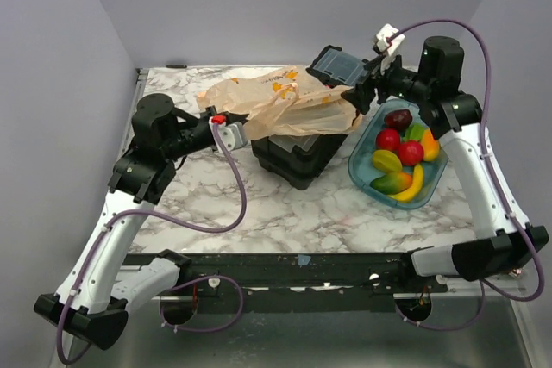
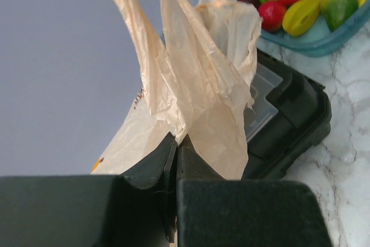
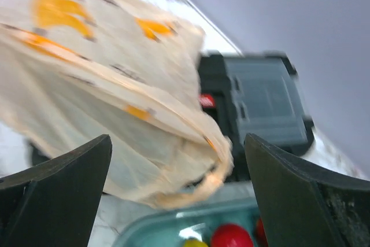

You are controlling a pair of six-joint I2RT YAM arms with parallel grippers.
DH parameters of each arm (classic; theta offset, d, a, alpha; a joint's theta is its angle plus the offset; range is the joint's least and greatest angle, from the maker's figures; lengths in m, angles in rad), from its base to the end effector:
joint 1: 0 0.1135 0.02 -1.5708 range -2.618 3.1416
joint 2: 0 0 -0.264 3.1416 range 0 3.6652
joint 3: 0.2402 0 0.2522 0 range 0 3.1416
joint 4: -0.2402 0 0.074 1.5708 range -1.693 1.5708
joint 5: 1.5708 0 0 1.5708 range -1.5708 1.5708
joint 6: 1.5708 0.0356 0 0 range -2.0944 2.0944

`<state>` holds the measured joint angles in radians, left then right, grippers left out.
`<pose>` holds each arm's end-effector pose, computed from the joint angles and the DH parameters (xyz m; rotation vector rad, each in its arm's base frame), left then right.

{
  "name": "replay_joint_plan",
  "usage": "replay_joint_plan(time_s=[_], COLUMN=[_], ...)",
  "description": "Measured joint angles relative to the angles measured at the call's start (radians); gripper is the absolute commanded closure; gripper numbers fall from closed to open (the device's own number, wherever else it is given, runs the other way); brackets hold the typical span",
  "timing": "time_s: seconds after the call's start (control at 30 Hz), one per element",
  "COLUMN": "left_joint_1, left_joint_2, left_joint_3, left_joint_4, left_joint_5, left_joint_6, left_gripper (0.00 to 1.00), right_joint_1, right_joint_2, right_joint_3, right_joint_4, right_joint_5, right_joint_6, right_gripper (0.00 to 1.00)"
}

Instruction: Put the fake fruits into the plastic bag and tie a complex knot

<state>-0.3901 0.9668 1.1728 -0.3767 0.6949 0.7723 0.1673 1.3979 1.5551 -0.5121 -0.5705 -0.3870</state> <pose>0.1739 -0.0962 0.4224 1.3165 1.0943 -0.3202 0.2972 0.0697 0.4350 -0.8687 1.6749 0.3978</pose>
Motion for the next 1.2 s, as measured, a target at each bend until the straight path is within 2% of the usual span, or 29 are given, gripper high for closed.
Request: replay_joint_plan(time_s=[0.23,0.43,0.57,0.7,0.8,1.03,1.2], left_joint_1=[0.002,0.002,0.002,0.004,0.006,0.011,0.034], left_joint_2=[-0.048,-0.077,-0.076,-0.079,-0.087,-0.103,-0.080], left_joint_3=[0.127,0.156,0.178,0.179,0.175,0.172,0.214], left_joint_4=[0.002,0.016,0.042,0.055,0.058,0.059,0.036], left_joint_5=[0.095,0.152,0.155,0.151,0.146,0.139,0.167], left_joint_6=[-0.154,-0.328,-0.463,-0.590,-0.661,-0.839,-0.947], left_gripper=[1.00,1.00,1.00,1.00,1.00,1.00,1.00], right_joint_1=[0.323,0.438,0.531,0.578,0.577,0.573,0.573], right_joint_2=[-0.072,0.013,0.035,0.003,-0.053,-0.146,-0.193], right_joint_3=[0.068,0.065,0.027,-0.019,-0.033,0.076,0.060], right_joint_4=[0.039,0.103,0.106,0.100,0.071,-0.018,-0.053], right_joint_5=[-0.054,-0.056,-0.065,-0.084,-0.042,-0.011,-0.061], right_joint_6=[-0.026,-0.035,-0.038,-0.009,0.029,0.143,0.233], right_gripper=[0.00,0.00,0.05,0.04,0.03,0.02,0.04])
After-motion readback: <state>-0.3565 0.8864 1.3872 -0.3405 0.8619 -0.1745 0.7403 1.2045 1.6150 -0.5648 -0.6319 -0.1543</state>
